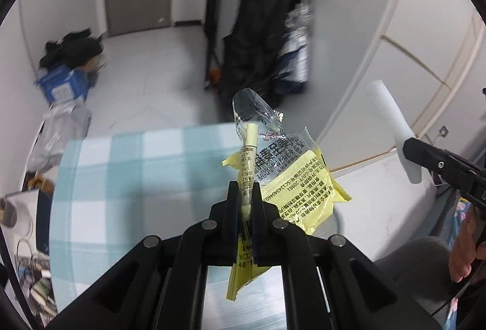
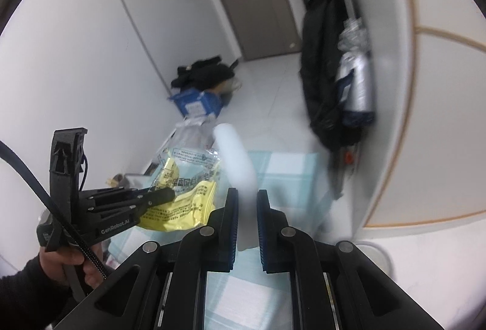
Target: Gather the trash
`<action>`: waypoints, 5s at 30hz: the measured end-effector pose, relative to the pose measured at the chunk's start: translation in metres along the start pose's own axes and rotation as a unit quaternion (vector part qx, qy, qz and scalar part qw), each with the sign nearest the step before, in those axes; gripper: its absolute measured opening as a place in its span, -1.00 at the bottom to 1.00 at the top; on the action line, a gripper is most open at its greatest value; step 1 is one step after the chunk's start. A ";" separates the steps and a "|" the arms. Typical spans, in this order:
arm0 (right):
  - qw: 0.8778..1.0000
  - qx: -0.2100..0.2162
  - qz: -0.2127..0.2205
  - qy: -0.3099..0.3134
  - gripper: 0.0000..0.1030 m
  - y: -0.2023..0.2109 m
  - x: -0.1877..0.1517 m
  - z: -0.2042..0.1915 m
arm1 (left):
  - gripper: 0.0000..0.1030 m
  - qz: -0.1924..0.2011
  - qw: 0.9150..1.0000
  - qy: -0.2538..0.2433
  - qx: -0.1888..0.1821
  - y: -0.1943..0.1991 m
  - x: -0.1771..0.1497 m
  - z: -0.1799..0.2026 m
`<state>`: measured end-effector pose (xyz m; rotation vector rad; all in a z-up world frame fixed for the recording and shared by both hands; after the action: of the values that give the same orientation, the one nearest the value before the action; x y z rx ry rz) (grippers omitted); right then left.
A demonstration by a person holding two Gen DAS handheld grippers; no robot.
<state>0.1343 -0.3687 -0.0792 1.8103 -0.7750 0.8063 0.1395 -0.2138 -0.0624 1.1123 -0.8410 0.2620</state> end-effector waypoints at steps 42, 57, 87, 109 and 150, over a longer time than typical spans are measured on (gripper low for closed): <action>0.946 -0.132 -0.136 -0.264 -0.76 -0.040 -0.197 0.269 | -0.95 -0.298 0.938 -0.170 -0.051 -0.209 -0.126 0.187; 0.915 -0.111 -0.206 -0.330 -0.65 -0.100 -0.248 0.272 | -0.89 -0.384 0.910 -0.157 -0.016 -0.224 -0.156 0.183; 0.926 -0.135 -0.159 -0.316 -0.03 -0.046 -0.209 0.269 | 0.27 -0.246 0.963 -0.095 -0.047 -0.171 -0.085 0.170; 0.951 -0.150 -0.098 -0.253 0.47 0.021 -0.139 0.208 | 0.72 -0.100 0.992 -0.065 -0.041 -0.072 -0.027 0.159; 0.952 -0.162 -0.099 -0.238 0.58 0.031 -0.134 0.194 | 0.73 -0.084 0.995 -0.053 -0.025 -0.053 -0.027 0.155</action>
<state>0.0679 -0.5392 -0.2308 1.7593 -0.9477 0.0914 0.0802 -0.3659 -0.0899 1.1509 -0.8386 0.0423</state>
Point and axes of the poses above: each gripper's, at about its wrist camera, not at the fingertips, and y roughly against the way its jaws point, z to its right, x to its top, the point moved 8 cm from there along -y, roughly the way its jaws point, and after that the axes turned 7 degrees about z, right-handed, at the moved point
